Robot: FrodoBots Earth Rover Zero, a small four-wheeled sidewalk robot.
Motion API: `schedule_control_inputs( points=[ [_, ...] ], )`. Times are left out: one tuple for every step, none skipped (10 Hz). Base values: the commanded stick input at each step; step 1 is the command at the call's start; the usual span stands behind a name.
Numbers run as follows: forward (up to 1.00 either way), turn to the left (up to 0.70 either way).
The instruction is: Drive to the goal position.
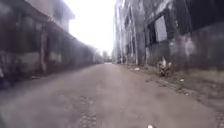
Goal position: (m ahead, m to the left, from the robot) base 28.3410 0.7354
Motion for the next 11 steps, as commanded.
schedule_control_inputs(
  points=[
    [1.0,0.0],
    [1.0,0.0],
    [1.0,0.0],
    [1.0,0.0],
    [1.0,0.0],
    [1.0,0.0],
    [1.0,0.0],
    [1.0,0.0],
    [1.0,0.0],
    [1.0,0.0],
    [1.0,0.0]
  ],
)
